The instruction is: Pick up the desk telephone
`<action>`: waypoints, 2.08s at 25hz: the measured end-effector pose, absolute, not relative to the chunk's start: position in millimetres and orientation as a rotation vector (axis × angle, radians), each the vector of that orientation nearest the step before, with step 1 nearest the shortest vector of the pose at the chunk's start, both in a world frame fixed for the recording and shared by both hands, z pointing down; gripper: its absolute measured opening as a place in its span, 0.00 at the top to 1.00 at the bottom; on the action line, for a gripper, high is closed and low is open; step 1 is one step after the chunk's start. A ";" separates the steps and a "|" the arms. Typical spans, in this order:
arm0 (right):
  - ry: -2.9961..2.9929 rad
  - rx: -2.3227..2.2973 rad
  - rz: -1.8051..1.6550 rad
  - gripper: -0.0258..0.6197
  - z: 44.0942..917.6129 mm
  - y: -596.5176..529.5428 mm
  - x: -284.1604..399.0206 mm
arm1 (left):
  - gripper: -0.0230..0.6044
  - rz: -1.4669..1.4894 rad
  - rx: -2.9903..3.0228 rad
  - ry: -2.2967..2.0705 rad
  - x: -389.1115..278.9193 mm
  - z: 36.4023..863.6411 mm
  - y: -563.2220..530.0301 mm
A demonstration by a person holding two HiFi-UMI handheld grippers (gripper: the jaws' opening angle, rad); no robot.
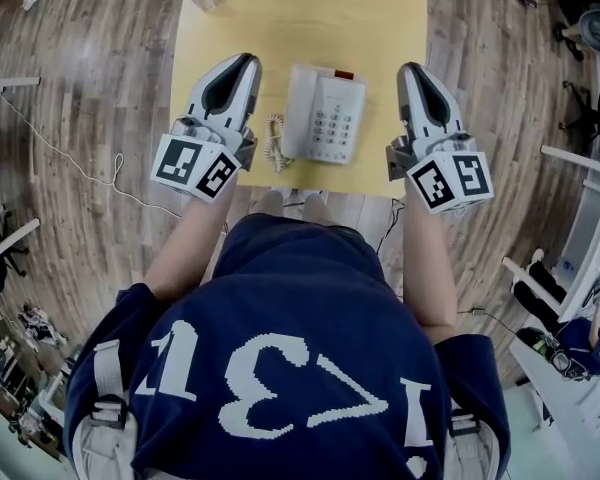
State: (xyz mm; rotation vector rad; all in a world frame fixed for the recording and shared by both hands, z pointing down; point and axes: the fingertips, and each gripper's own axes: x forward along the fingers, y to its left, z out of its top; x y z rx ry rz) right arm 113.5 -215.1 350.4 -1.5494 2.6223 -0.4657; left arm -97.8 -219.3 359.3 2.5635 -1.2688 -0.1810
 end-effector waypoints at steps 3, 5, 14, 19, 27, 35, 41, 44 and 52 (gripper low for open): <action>2.634 -1.578 -0.561 0.91 384.0 -218.7 116.0 | 0.93 -0.119 2.545 -1.256 -92.7 383.7 -223.6; 2.662 -1.599 -0.617 0.91 410.3 -220.0 114.7 | 0.93 -0.053 2.565 -1.252 -87.8 400.9 -224.9; 2.780 -1.635 -0.932 0.74 528.8 -195.0 99.4 | 0.72 0.117 2.446 -1.085 -66.2 491.4 -211.8; 2.756 -1.637 -1.034 0.70 560.6 -180.5 102.2 | 0.57 0.129 2.307 -0.979 -58.5 530.6 -204.6; 2.571 -1.346 -1.468 0.60 591.5 -165.6 94.7 | 0.51 0.022 2.098 -0.771 -49.6 558.2 -198.7; 2.532 -1.198 -1.613 0.58 597.8 -161.9 84.8 | 0.48 0.078 2.094 -0.519 -34.2 562.8 -181.2; 2.467 -1.175 -1.673 0.58 597.7 -164.1 88.3 | 0.48 0.112 2.009 -0.441 -34.3 574.0 -180.7; 2.436 -1.219 -1.684 0.61 601.8 -168.2 87.1 | 0.48 0.093 1.982 -0.425 -41.9 576.0 -184.0; 2.412 -1.239 -1.674 0.66 594.6 -166.4 108.4 | 0.50 0.139 2.002 -0.469 -21.8 566.8 -184.4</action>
